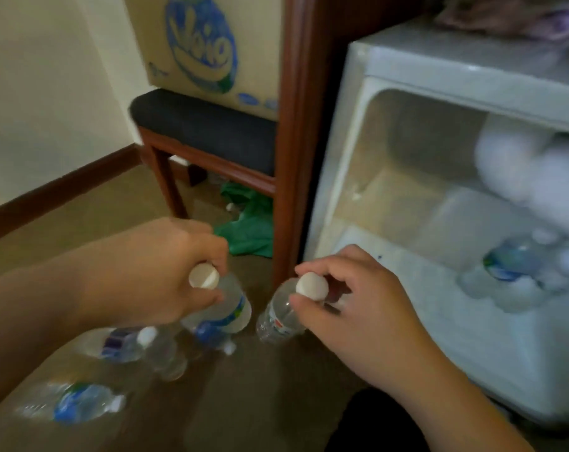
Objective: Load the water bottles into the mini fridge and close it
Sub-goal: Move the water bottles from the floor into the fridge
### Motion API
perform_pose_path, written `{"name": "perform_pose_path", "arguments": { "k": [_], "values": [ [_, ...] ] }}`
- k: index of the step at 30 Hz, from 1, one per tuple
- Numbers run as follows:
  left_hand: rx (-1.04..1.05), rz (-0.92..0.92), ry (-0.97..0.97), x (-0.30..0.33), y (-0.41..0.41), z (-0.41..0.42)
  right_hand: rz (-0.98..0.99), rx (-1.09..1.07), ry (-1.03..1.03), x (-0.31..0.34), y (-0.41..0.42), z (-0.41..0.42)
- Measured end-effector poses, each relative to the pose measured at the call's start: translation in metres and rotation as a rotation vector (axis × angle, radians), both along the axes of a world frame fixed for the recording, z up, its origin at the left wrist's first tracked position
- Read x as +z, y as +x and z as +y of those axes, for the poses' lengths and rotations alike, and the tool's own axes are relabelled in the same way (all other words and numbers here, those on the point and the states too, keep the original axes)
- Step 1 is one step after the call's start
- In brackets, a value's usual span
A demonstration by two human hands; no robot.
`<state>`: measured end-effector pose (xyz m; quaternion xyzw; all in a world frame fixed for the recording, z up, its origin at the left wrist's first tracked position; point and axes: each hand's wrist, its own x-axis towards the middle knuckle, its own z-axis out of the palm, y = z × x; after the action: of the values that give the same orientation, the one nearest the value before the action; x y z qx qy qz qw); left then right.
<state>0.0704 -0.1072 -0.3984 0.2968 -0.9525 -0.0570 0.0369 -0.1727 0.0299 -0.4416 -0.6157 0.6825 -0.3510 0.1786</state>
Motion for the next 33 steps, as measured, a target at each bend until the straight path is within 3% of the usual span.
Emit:
{"name": "perform_pose_path", "arguments": {
  "k": [8, 16, 24, 33],
  "values": [
    [-0.284, 0.271, 0.037, 0.009, -0.096, 0.003, 0.011, -0.376, -0.193, 0.015, -0.084, 0.010],
    [-0.300, 0.439, 0.057, -0.011, -0.162, 0.009, 0.072, -0.763, -0.351, -0.025, -0.147, -0.005],
    [-0.230, 0.522, 0.016, -0.018, -0.198, 0.008, 0.221, -0.941, -0.410, -0.059, -0.181, -0.032],
    [-0.217, 0.539, -0.009, -0.030, -0.214, -0.002, 0.411, -0.917, -0.405, -0.069, -0.225, -0.049]
  ]
}}
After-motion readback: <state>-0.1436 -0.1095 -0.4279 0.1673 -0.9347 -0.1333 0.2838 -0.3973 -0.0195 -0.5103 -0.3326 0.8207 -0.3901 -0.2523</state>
